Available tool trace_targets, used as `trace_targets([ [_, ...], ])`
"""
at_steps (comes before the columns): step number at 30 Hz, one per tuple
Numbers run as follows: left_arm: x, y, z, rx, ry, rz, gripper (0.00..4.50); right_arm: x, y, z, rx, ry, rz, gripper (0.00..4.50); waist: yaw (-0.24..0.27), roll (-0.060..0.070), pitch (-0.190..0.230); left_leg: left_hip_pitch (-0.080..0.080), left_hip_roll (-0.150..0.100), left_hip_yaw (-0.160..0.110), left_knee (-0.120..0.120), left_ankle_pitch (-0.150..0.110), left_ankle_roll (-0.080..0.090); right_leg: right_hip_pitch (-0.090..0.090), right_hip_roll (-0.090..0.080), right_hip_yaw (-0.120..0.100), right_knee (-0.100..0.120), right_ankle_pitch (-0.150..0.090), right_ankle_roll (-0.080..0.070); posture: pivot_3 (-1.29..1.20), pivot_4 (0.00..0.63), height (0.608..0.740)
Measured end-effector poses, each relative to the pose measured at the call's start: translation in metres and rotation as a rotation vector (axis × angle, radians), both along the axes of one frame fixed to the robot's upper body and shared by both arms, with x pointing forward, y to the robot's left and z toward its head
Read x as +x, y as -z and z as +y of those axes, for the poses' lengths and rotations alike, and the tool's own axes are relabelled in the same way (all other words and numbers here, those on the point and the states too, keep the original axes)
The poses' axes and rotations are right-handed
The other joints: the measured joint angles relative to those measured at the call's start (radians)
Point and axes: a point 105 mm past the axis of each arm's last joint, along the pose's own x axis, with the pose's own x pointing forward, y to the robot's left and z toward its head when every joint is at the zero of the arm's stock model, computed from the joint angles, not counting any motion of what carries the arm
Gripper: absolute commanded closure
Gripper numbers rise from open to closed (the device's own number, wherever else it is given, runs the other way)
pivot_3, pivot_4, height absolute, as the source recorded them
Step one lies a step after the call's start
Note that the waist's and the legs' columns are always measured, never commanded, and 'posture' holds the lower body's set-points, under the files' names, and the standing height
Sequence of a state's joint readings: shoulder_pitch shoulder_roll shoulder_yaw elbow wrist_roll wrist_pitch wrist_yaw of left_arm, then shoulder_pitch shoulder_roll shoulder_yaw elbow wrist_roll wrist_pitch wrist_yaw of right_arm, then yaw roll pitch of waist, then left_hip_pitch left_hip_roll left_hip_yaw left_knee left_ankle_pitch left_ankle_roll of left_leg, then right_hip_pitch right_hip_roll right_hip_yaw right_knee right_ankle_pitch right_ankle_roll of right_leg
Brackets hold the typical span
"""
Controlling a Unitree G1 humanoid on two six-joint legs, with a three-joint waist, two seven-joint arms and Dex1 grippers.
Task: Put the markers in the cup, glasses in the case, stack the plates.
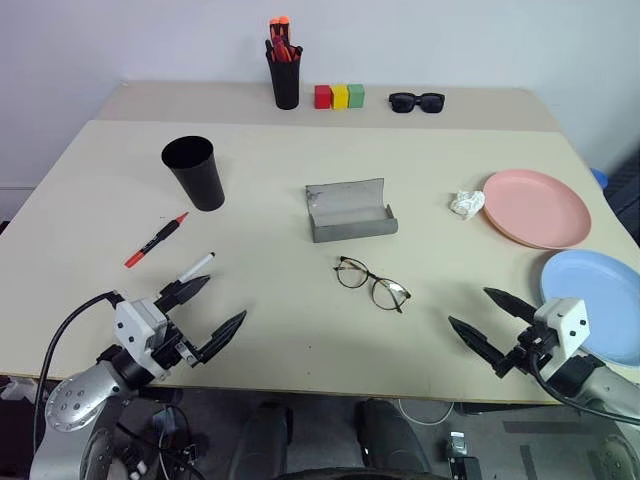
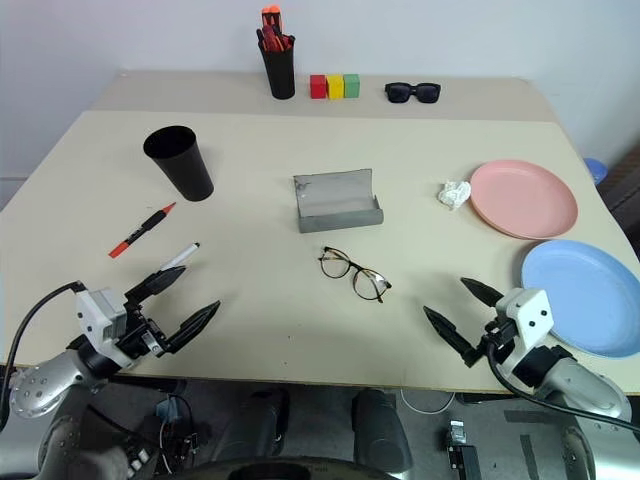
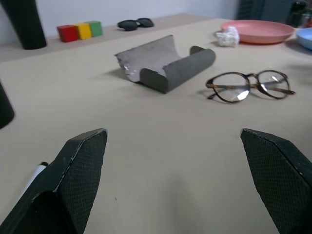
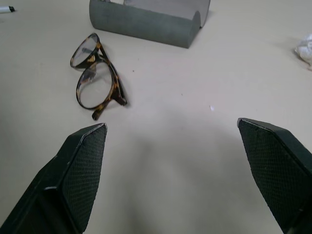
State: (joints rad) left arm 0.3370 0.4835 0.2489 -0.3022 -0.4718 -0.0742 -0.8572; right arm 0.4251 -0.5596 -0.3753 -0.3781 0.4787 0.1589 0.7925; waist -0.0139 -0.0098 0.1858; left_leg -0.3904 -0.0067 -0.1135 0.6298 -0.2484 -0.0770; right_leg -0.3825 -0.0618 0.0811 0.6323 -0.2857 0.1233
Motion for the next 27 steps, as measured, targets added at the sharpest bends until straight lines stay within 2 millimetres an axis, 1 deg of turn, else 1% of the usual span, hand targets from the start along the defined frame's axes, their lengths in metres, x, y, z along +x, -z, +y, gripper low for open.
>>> trace_targets([
  [2, 0.001, 0.004, 0.002, -0.003, 0.0, 0.016, 0.0, 0.0, 0.0, 0.0, 0.005, 0.002, 0.002, 0.11, -0.001, 0.0, 0.0, 0.0, 0.0, 0.0, 0.0, 0.0, 0.0, 0.0, 0.0, 0.0, 0.0, 0.0, 0.0, 0.0, 0.15, 0.74],
  [6, 0.006, 0.006, 0.008, 0.009, -0.009, -0.011, 0.0, 0.009, -0.006, 0.007, 0.007, -0.02, -0.036, 0.11, -0.004, 0.0, 0.0, 0.0, 0.0, 0.0, 0.001, 0.0, 0.0, 0.0, 0.0, 0.0, 0.0, 0.0, -0.001, 0.0, 0.15, 0.74],
  [11, -0.002, 0.012, 0.008, 0.003, -0.016, 0.008, 0.0, 0.015, -0.013, 0.008, 0.014, -0.024, -0.065, 0.11, 0.0, 0.0, 0.0, -0.001, 0.0, 0.0, -0.001, 0.0, 0.0, -0.001, 0.0, 0.0, -0.001, 0.0, 0.0, 0.0, 0.15, 0.74],
  [16, -0.006, 0.019, 0.0, -0.004, -0.006, 0.023, 0.0, 0.012, 0.0, -0.001, 0.016, -0.018, -0.029, 0.11, 0.001, -0.001, 0.0, 0.0, 0.0, 0.0, 0.0, 0.0, 0.0, 0.001, 0.0, 0.0, -0.002, 0.0, 0.0, 0.0, 0.15, 0.74],
  [19, -0.006, 0.02, 0.0, 0.002, -0.012, 0.017, 0.0, 0.012, 0.007, -0.006, 0.021, -0.004, -0.007, 0.11, -0.001, 0.0, 0.0, 0.0, 0.0, 0.0, 0.0, 0.0, 0.0, 0.0, 0.0, 0.0, -0.001, 0.0, 0.0, 0.0, 0.15, 0.74],
  [23, -0.006, 0.019, 0.001, 0.005, -0.012, 0.007, 0.0, 0.015, 0.003, -0.002, 0.025, -0.023, -0.021, 0.11, -0.005, 0.0, 0.0, 0.0, 0.0, 0.0, -0.001, 0.0, 0.0, 0.0, 0.0, 0.0, -0.001, 0.0, 0.0, 0.0, 0.15, 0.74],
  [27, -0.004, 0.021, 0.009, 0.01, -0.043, -0.003, 0.0, 0.026, -0.004, 0.006, 0.027, -0.047, -0.057, 0.11, -0.002, 0.0, 0.0, 0.0, 0.0, 0.0, 0.0, 0.0, 0.0, 0.0, 0.0, 0.0, -0.001, 0.0, 0.0, 0.0, 0.15, 0.74],
])
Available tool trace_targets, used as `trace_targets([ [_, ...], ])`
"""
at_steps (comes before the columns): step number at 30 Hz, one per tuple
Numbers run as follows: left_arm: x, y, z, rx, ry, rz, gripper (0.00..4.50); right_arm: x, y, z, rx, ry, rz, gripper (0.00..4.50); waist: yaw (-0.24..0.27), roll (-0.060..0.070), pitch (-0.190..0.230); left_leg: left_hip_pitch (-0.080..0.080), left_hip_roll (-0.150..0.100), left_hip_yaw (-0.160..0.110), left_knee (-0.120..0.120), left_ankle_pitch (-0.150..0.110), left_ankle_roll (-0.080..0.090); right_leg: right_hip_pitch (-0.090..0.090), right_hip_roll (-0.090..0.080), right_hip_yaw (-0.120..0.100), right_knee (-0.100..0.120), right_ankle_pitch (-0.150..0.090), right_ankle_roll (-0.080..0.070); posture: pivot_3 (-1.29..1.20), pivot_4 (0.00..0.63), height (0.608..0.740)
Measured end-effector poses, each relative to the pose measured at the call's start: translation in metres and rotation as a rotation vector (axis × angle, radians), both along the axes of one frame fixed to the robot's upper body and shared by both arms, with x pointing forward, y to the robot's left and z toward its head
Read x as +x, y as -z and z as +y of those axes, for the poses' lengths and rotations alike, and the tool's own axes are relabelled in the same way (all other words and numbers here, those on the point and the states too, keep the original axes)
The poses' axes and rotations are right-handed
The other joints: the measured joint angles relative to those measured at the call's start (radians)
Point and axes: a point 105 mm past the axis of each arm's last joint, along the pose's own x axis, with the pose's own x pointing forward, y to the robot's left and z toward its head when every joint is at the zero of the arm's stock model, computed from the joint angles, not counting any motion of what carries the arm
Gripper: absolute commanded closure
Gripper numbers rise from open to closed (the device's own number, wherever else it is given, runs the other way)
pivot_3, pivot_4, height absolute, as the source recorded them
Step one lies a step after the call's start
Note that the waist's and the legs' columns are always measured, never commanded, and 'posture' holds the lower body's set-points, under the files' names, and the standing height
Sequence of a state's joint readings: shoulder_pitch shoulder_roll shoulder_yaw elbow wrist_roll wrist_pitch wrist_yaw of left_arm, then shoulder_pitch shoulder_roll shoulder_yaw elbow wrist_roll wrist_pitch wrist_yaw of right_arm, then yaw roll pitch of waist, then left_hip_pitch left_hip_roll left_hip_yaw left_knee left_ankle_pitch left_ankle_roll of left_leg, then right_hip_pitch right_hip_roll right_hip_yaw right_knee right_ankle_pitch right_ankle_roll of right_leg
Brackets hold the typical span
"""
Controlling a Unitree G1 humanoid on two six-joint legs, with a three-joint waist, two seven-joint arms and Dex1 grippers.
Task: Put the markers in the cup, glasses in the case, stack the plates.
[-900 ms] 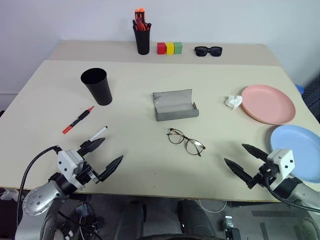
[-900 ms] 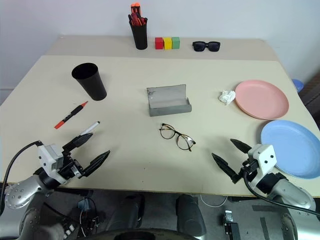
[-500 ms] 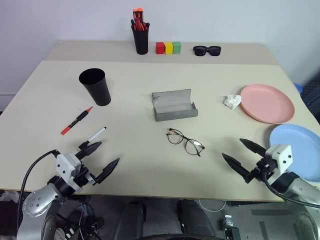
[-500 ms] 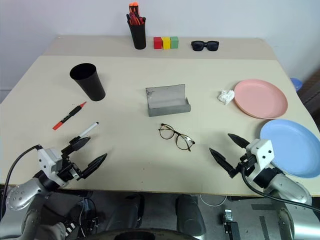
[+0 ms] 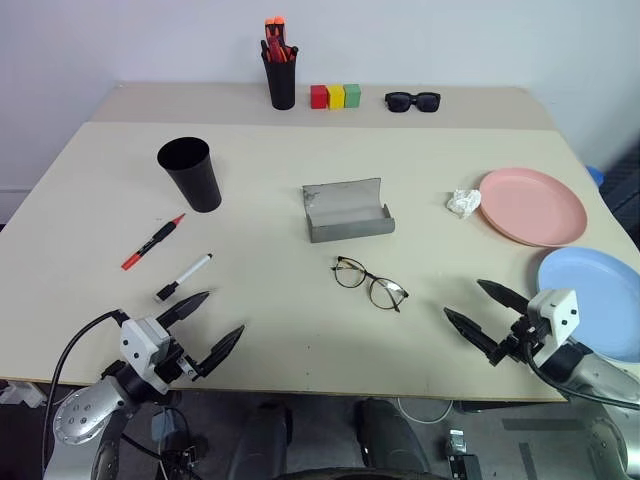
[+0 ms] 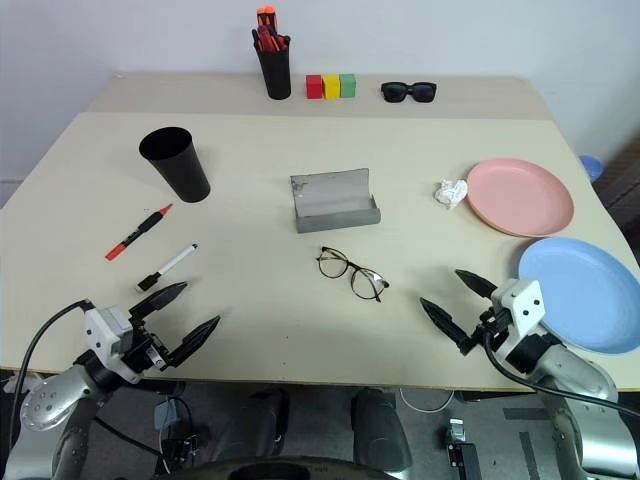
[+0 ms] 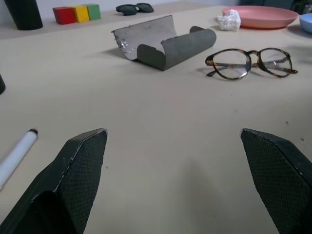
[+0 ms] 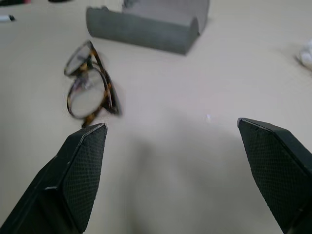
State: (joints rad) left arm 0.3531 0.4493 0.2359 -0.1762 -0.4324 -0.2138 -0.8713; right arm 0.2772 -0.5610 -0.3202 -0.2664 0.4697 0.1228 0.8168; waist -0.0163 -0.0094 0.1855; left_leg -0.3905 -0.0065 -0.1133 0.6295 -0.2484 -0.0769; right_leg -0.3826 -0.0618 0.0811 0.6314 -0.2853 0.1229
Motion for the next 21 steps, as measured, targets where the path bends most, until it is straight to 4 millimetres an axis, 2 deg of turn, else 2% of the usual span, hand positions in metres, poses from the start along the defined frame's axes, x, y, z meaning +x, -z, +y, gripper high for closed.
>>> trace_targets([
  [5, 0.015, -0.012, 0.014, -0.055, -0.135, -0.049, 0.0, 0.009, -0.006, 0.01, -0.002, -0.032, -0.013, 0.11, 0.003, 0.0, 0.0, 0.0, 0.0, 0.0, 0.001, 0.0, 0.0, 0.0, 0.0, 0.0, 0.0, 0.0, 0.0, 0.0, 0.15, 0.74],
  [7, 0.034, -0.028, 0.022, -0.115, -0.233, -0.099, 0.0, 0.022, -0.023, 0.017, -0.002, -0.062, -0.074, 0.11, 0.002, -0.001, 0.001, 0.001, 0.0, 0.0, 0.002, 0.0, 0.0, 0.001, 0.0, 0.0, 0.001, 0.001, -0.001, 0.0, 0.15, 0.74],
  [9, 0.06, -0.053, 0.036, -0.193, -0.354, -0.151, 0.0, 0.036, -0.045, 0.032, -0.017, -0.142, -0.153, 0.11, 0.0, -0.001, 0.001, 0.001, 0.0, -0.002, 0.003, 0.001, 0.0, 0.001, 0.002, -0.001, 0.003, 0.002, 0.0, 0.0, 0.15, 0.74],
  [11, 0.074, -0.074, 0.048, -0.238, -0.449, -0.191, 0.0, 0.043, -0.06, 0.049, -0.046, -0.251, -0.2, 0.11, -0.005, -0.001, 0.001, 0.002, 0.0, -0.002, 0.002, 0.001, 0.0, 0.002, 0.002, -0.001, 0.003, 0.004, 0.003, 0.0, 0.15, 0.74],
  [12, 0.079, -0.079, 0.05, -0.242, -0.476, -0.192, 0.0, 0.045, -0.063, 0.056, -0.048, -0.296, -0.209, 0.11, -0.006, -0.001, 0.0, 0.002, 0.0, -0.002, 0.001, 0.001, 0.0, 0.001, 0.002, -0.001, 0.003, 0.004, 0.005, 0.0, 0.15, 0.74],
  [15, 0.092, -0.075, 0.051, -0.124, -0.531, -0.119, 0.0, 0.058, -0.072, 0.084, -0.048, -0.464, -0.219, 0.11, -0.01, -0.001, 0.001, -0.001, 0.0, -0.002, -0.001, 0.001, 0.0, -0.004, 0.002, -0.001, 0.004, 0.005, 0.007, 0.0, 0.15, 0.74],
  [17, 0.096, -0.069, 0.052, -0.04, -0.562, -0.078, 0.0, 0.058, -0.076, 0.096, -0.062, -0.543, -0.227, 0.11, -0.008, -0.001, 0.001, -0.001, 0.0, -0.002, -0.002, 0.001, 0.0, -0.005, 0.002, -0.001, 0.004, 0.005, 0.007, 0.0, 0.15, 0.74],
  [21, 0.099, -0.056, 0.059, 0.166, -0.598, 0.022, 0.0, 0.053, -0.063, 0.111, -0.096, -0.672, -0.178, 0.11, 0.001, -0.002, 0.002, -0.002, 0.0, -0.002, -0.003, 0.001, 0.0, -0.006, 0.002, -0.001, 0.004, 0.005, 0.007, 0.0, 0.15, 0.74],
])
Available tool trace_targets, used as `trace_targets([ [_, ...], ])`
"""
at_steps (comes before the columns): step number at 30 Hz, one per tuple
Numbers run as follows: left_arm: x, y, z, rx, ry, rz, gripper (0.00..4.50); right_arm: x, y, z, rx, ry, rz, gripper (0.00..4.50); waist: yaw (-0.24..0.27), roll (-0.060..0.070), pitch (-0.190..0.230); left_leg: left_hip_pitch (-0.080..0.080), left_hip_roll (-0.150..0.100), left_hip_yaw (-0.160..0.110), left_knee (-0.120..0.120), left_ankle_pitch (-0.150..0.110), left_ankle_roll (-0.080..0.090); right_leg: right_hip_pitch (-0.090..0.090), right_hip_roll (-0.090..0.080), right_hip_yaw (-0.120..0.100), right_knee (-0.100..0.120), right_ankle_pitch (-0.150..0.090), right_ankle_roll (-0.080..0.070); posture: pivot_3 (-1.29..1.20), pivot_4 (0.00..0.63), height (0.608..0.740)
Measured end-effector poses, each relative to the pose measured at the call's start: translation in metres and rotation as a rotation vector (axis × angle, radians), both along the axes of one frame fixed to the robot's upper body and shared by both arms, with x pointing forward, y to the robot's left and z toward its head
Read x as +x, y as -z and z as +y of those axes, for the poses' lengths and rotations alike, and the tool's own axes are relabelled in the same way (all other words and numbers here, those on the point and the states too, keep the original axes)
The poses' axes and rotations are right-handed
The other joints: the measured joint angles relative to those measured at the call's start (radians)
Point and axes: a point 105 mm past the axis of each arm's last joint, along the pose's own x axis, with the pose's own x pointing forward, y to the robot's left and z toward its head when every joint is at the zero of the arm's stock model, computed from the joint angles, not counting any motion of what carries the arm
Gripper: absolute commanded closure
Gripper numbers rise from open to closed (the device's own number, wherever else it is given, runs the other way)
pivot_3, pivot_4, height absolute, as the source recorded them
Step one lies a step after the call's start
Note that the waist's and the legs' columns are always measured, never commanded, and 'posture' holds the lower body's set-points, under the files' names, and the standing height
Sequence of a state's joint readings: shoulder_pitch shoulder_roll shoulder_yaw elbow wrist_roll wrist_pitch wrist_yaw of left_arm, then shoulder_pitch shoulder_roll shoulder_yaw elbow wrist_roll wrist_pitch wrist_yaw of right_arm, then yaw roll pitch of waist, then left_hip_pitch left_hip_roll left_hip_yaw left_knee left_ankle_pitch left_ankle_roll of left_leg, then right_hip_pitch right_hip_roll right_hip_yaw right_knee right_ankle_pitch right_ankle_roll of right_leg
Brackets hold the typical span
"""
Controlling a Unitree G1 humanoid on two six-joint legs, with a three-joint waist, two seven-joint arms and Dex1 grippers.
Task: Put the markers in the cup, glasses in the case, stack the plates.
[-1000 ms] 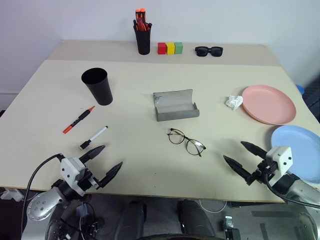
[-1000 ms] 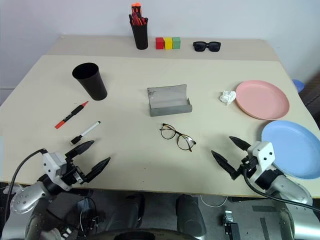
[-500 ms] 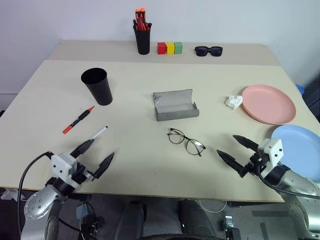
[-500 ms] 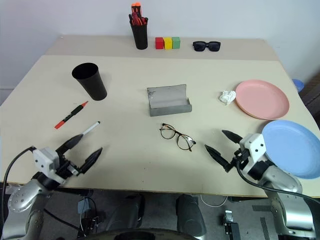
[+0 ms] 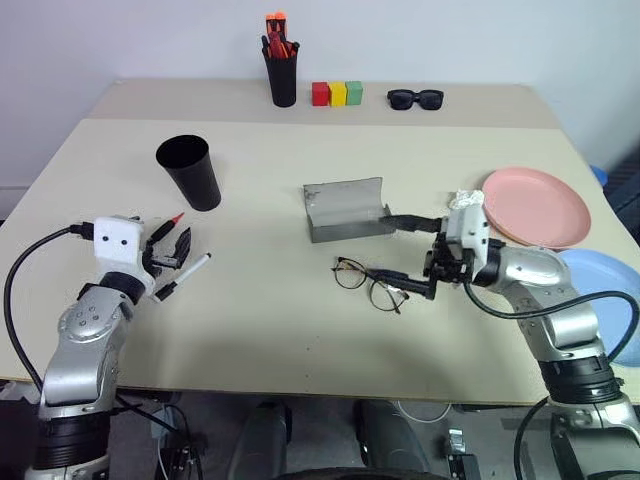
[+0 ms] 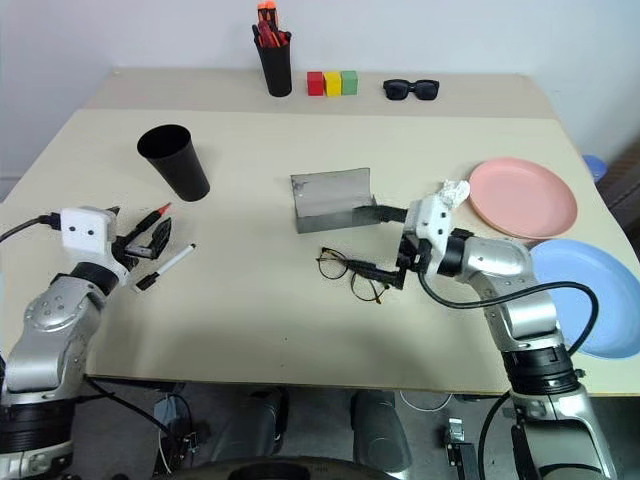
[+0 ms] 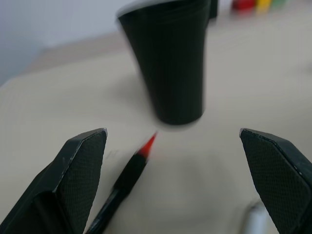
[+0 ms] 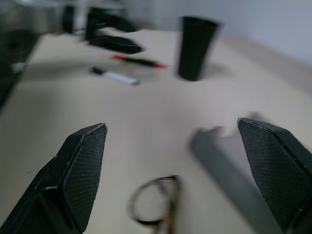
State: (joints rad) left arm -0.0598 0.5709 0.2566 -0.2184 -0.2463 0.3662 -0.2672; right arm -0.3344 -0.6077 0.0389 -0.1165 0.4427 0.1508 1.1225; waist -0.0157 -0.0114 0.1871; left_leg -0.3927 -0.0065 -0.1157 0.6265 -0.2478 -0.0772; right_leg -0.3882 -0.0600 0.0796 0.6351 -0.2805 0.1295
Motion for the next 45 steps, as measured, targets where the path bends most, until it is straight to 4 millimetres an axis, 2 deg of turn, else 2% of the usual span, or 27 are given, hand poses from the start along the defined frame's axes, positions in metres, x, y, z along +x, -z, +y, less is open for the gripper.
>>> trace_targets([
  [3, -0.002, 0.003, -0.007, 0.109, 0.107, 0.104, 0.0, -0.001, 0.012, 0.002, -0.022, -0.029, 0.048, 0.11, -0.003, 0.001, 0.001, 0.0, 0.0, 0.001, 0.001, 0.0, 0.0, 0.0, -0.001, 0.0, 0.0, 0.0, 0.0, 0.0, 0.15, 0.74],
  [7, -0.007, 0.006, -0.009, 0.128, 0.183, 0.169, 0.0, 0.002, 0.015, 0.001, -0.02, -0.026, 0.061, 0.11, -0.007, 0.001, 0.001, 0.0, 0.0, 0.001, 0.001, 0.0, 0.0, 0.0, 0.0, 0.0, 0.001, 0.0, -0.001, 0.0, 0.15, 0.74],
  [17, -0.019, 0.017, -0.016, -0.051, 0.323, 0.426, 0.0, 0.015, 0.019, -0.001, 0.012, -0.041, 0.079, 0.11, -0.009, 0.001, 0.002, 0.001, 0.0, 0.001, 0.001, 0.0, 0.0, -0.001, 0.0, 0.0, 0.002, 0.0, -0.001, 0.0, 0.15, 0.74],
  [25, -0.029, 0.009, -0.018, -0.062, 0.317, 0.503, 0.0, 0.014, 0.02, -0.001, 0.006, -0.065, 0.087, 0.11, -0.011, 0.001, 0.002, 0.001, 0.0, 0.001, 0.002, 0.0, -0.001, -0.001, 0.0, 0.0, 0.004, 0.0, -0.001, 0.0, 0.15, 0.74],
  [30, -0.03, 0.004, -0.01, 0.002, 0.283, 0.583, 0.0, 0.015, 0.021, -0.001, 0.009, -0.07, 0.093, 0.11, -0.022, 0.0, 0.003, 0.001, 0.0, 0.0, 0.002, 0.0, -0.001, -0.002, 0.0, 0.0, 0.006, 0.0, -0.001, 0.0, 0.15, 0.74],
  [39, -0.042, 0.029, -0.008, 0.021, 0.269, 0.781, 0.0, 0.015, 0.02, 0.001, 0.017, -0.071, 0.093, 0.11, -0.03, 0.0, 0.004, 0.001, 0.0, 0.001, 0.002, 0.0, -0.001, -0.005, 0.001, 0.001, 0.011, 0.0, -0.002, 0.0, 0.15, 0.74],
  [45, -0.035, 0.028, -0.007, 0.016, 0.242, 0.808, 0.0, 0.016, 0.018, 0.002, 0.019, -0.066, 0.091, 0.11, -0.028, 0.001, 0.004, 0.002, 0.0, 0.001, 0.003, 0.0, -0.001, -0.004, 0.001, 0.001, 0.012, 0.0, -0.002, 0.0, 0.15, 0.74],
])
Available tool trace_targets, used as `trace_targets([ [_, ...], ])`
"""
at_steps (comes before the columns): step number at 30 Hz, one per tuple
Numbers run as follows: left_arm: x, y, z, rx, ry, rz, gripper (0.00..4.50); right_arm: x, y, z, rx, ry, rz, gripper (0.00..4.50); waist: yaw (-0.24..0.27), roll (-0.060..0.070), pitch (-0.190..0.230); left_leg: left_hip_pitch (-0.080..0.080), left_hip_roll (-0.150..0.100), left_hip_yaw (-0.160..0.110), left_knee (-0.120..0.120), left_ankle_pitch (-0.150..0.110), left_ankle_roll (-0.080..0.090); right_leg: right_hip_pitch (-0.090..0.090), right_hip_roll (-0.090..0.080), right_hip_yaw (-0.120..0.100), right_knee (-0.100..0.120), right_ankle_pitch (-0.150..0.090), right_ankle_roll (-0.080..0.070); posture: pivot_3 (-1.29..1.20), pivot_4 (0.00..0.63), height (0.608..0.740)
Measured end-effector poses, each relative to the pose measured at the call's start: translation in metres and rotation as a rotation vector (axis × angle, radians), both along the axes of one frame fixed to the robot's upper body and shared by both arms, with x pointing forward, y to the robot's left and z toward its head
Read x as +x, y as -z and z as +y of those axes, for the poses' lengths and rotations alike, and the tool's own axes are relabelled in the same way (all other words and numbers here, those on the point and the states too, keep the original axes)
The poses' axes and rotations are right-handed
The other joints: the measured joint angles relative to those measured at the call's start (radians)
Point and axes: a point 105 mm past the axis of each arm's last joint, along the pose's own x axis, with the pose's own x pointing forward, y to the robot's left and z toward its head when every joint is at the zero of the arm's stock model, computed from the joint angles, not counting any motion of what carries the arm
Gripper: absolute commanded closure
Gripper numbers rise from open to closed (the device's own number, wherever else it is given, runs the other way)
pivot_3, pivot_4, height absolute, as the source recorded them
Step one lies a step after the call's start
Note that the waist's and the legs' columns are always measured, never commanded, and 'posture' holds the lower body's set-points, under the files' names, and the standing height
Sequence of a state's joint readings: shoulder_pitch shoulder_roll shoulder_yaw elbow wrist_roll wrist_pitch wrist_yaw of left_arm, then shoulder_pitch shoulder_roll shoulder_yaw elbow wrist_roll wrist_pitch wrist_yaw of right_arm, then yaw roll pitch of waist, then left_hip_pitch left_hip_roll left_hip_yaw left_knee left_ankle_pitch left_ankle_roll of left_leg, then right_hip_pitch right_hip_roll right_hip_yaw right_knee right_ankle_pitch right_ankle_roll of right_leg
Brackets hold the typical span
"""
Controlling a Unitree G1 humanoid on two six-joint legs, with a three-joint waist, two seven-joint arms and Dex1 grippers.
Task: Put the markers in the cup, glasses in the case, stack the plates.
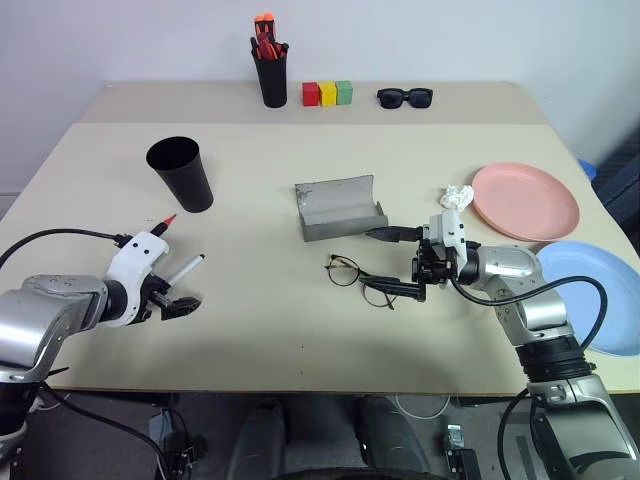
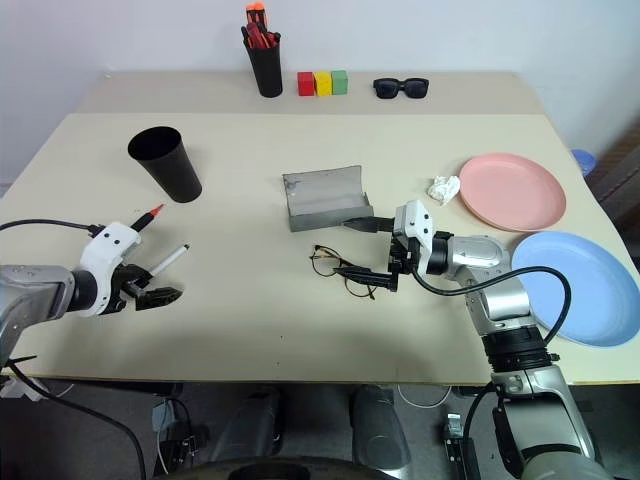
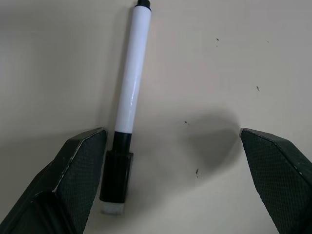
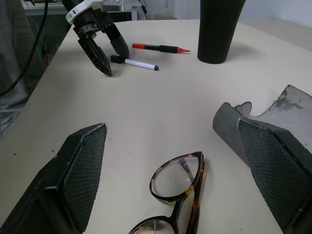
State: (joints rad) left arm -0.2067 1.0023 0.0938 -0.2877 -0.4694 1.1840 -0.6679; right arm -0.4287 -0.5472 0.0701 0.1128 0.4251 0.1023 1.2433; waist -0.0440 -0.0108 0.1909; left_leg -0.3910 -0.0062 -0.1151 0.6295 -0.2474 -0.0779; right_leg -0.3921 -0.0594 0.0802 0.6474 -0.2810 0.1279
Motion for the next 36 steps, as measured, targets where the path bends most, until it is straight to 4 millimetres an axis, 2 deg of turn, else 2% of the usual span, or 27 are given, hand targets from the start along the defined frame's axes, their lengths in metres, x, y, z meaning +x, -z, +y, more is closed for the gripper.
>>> trace_targets([
  [8, 0.015, -0.004, 0.015, 0.017, -0.062, 0.018, 0.0, -0.001, -0.002, 0.001, 0.0, 0.002, -0.003, 0.11, -0.002, 0.0, 0.0, 0.001, 0.0, 0.0, 0.0, 0.0, 0.0, 0.0, 0.001, 0.0, 0.001, 0.0, 0.0, 0.0, 0.15, 0.74],
  [20, 0.038, -0.011, 0.008, 0.023, -0.07, 0.058, 0.0, -0.002, -0.002, 0.001, 0.002, 0.012, -0.002, 0.11, 0.0, 0.0, 0.0, 0.0, 0.0, 0.0, 0.0, 0.0, 0.0, 0.0, 0.001, 0.0, 0.001, 0.0, 0.0, 0.0, 0.15, 0.74],
  [23, 0.039, -0.011, 0.006, 0.02, -0.066, 0.075, 0.85, -0.003, -0.001, 0.001, 0.002, 0.018, 0.005, 0.0, -0.001, 0.0, 0.0, 0.0, 0.0, 0.0, 0.0, 0.0, 0.0, 0.0, 0.001, 0.0, 0.001, 0.0, 0.0, 0.0, 0.15, 0.74],
  [30, 0.032, -0.011, -0.004, 0.014, -0.04, 0.118, 4.44, -0.004, 0.0, 0.001, 0.001, 0.02, 0.006, 0.0, -0.001, 0.0, 0.0, 0.0, 0.0, 0.0, 0.0, 0.0, 0.0, 0.0, 0.001, 0.0, 0.001, 0.0, 0.0, 0.0, 0.15, 0.74],
  [36, 0.023, -0.01, -0.008, -0.007, -0.031, 0.133, 4.44, -0.003, 0.0, 0.0, 0.002, 0.021, 0.001, 0.0, -0.002, 0.0, 0.0, 0.0, 0.0, 0.0, 0.0, 0.0, 0.0, -0.001, 0.001, 0.0, 0.001, 0.0, 0.0, 0.0, 0.15, 0.74],
])
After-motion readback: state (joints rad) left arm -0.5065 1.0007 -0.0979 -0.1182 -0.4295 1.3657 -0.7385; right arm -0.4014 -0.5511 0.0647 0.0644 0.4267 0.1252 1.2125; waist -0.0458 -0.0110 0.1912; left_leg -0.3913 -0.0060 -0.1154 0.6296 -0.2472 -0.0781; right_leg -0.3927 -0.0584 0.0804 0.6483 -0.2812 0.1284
